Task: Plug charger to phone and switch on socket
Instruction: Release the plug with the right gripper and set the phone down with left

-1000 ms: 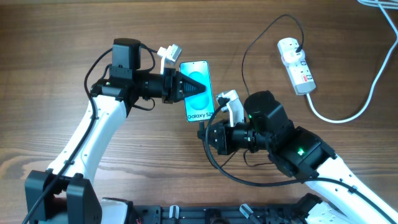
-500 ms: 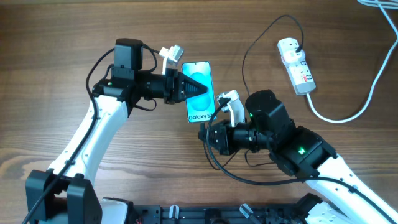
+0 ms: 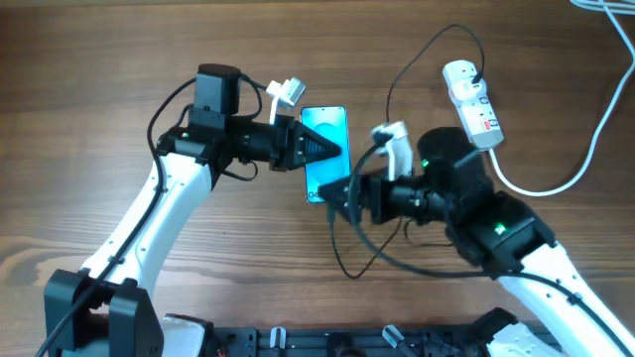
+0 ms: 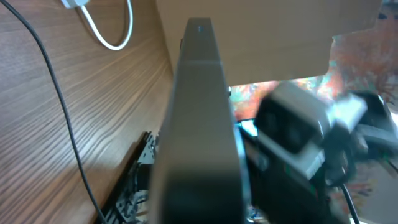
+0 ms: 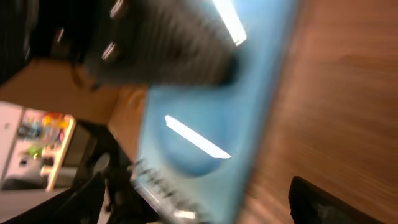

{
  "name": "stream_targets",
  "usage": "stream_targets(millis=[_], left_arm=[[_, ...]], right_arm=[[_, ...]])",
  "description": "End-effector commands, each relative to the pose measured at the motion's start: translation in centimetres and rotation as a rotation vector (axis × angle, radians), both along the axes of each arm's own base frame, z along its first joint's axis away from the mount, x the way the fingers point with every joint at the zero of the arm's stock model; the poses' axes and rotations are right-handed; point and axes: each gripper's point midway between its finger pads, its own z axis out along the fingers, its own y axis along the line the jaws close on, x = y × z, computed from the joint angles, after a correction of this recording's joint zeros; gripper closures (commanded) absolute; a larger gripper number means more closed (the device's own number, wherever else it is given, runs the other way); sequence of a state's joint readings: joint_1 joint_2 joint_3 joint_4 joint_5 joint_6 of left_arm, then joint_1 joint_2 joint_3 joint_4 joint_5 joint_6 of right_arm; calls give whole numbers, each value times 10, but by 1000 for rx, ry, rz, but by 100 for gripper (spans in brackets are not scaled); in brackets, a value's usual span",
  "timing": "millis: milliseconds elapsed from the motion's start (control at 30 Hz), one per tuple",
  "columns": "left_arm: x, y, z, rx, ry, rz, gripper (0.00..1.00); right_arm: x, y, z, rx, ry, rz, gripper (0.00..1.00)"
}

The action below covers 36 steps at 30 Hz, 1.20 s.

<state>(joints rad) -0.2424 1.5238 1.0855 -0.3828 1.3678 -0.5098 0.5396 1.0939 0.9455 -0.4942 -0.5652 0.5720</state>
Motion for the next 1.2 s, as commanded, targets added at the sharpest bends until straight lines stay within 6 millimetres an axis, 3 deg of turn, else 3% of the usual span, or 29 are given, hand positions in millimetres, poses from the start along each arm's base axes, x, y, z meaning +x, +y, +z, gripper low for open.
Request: stream_targets(millis=[0,67,133,233,333,600,867,1167], left_arm=[[-11,0,11,-41,-8,-39,96],[-1,1,1,16,-24,17,96],[19,6,-25,163,-30,143,96],[42,30,-79,473,2,345,96],[46,42,-116,663,23,409,96],[51,37,-187,871,75,412,96],[59,40,-220,930,115,441,96],[57,44,-230,959,132,436,96]], right_arm=[[11,-15,22,59,-51,26,1],[20,-30,19,57,-37,-21,1],[27,-45,13,32,-29,-60,0],[29,-65,-2,-30,-8,-90,0],[30,-80,-23,-127,21,-120,0],[32,-109,-75,-342,152,-202,0],[40,-115,-113,-421,266,-216,0],[54,-111,-130,-427,281,-212,0]])
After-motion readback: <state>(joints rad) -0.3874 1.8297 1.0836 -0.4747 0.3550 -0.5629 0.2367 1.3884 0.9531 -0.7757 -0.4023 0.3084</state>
